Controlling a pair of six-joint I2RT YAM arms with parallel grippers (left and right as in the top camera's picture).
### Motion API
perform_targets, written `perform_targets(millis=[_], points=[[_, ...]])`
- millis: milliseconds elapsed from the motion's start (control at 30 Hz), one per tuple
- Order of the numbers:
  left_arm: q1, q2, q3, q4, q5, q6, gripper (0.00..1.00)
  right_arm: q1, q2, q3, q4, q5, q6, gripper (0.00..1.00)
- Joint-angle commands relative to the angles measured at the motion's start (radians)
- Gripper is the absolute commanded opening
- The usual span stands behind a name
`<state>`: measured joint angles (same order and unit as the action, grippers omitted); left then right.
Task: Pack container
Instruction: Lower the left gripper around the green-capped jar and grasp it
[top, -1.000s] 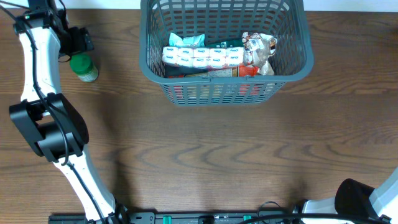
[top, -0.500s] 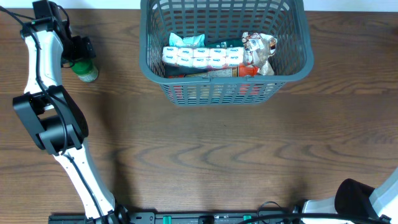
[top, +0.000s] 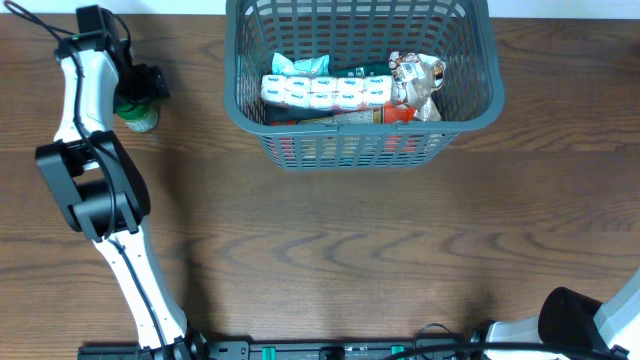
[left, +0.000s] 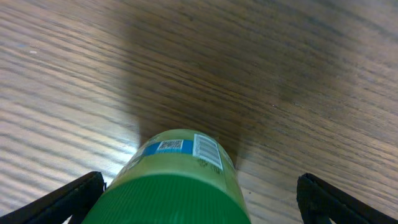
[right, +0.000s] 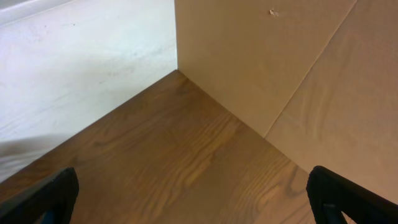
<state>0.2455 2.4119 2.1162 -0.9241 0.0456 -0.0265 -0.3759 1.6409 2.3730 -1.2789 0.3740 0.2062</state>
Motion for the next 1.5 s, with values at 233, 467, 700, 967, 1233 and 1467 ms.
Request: perform_targets(millis=[233, 467, 700, 967, 1233, 1467], points=[[0.003, 0.056, 0.001, -0.001, -0.012, -0.006, 0.96, -0.002, -0.001, -0.001, 0.000, 0.006, 0.018, 0.99], [0.003, 0.057, -0.001, 0.005, -0.013, -0.006, 0.93, -0.002, -0.001, -0.001, 0.000, 0.006, 0.018, 0.99], [0.003, 0.057, -0.030, 0.006, -0.045, -0.014, 0.91, -0.002, -0.001, -0.001, 0.000, 0.006, 0.018, 0.99], [0.004, 0.057, -0.040, 0.001, -0.046, -0.013, 0.43, -0.002, -0.001, -0.001, 0.000, 0.006, 0.018, 0.99], [0.006, 0.057, -0.040, 0.001, -0.047, -0.013, 0.06, -0.002, -0.001, -0.001, 0.000, 0.006, 0.018, 0.99], [0.006, -0.005, -0.015, 0.002, -0.047, -0.012, 0.06, -0.002, -0.001, -0.001, 0.000, 0.006, 0.018, 0.99]])
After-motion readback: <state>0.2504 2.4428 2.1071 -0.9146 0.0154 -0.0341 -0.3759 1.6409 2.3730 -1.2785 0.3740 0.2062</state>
